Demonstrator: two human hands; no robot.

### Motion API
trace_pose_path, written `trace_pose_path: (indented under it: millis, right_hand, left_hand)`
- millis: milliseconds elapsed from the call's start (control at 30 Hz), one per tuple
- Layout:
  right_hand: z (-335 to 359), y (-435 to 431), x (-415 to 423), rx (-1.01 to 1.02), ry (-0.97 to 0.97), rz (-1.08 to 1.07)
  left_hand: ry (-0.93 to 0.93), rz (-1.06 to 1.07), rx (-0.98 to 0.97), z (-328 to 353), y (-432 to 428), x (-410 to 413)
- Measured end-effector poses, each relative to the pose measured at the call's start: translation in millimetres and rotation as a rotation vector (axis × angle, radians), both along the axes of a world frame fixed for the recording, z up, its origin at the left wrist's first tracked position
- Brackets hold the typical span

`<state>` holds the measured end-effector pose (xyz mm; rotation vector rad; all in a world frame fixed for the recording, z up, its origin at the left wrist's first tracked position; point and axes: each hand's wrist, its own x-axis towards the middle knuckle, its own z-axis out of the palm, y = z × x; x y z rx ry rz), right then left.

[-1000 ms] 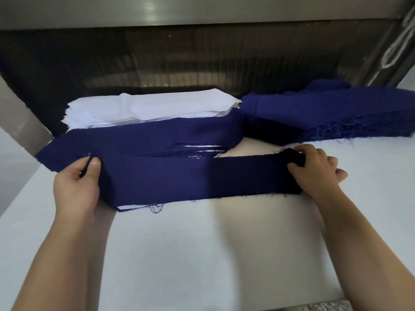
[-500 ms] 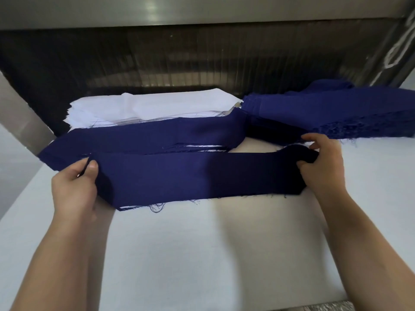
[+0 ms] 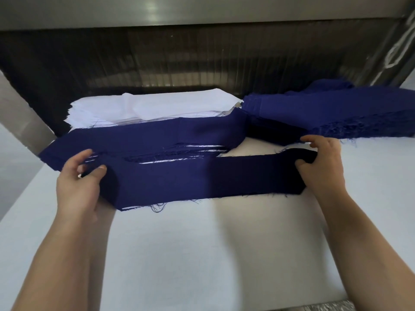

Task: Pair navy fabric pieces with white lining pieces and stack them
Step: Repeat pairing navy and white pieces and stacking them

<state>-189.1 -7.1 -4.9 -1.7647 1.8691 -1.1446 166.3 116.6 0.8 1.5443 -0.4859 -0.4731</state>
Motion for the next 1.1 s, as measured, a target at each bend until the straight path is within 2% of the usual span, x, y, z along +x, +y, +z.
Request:
trace_pose_path:
  millis: [100, 233, 500, 600, 667, 733, 900, 967, 1100]
  right_hand:
    - [-1, 1, 0, -0.020, 0.017, 0.027]
    - [0, 1, 0, -0.034, 0.062, 0.062]
    - [-1, 0, 1, 0.061, 0.073, 0.054]
    - [-1, 0, 0, 0.087, 0.048, 0.036]
    - [-1, 0, 0, 0.095, 0.037, 0.031]
    - [0, 1, 1, 0.099, 0.035, 0.037]
    - [1, 3, 1, 0.105, 0.036, 0.072]
    - [1, 3, 2, 0.101, 0.017, 0.079]
    - [1, 3, 4, 0.073, -0.011, 0.060]
  left_hand:
    - [-0.023, -0.042, 0.072, 0, 2, 5]
    - [-0.063, -0.160, 0.067, 2, 5, 1]
    - [-0.545, -0.237, 0.255, -1, 6, -1]
    - [-0.630, -0.347, 0.328, -3, 9, 4]
    - [-0.690, -0.337, 0.342, 0, 11, 7]
    - [-0.705, -0.300, 0.364, 3, 13, 9]
    - [-0.637, -0.386, 0.474, 7, 12, 3]
    - [-0.651, -0.336, 0.481, 7, 12, 2]
    - [-0.579, -0.172, 0.304, 6, 12, 4]
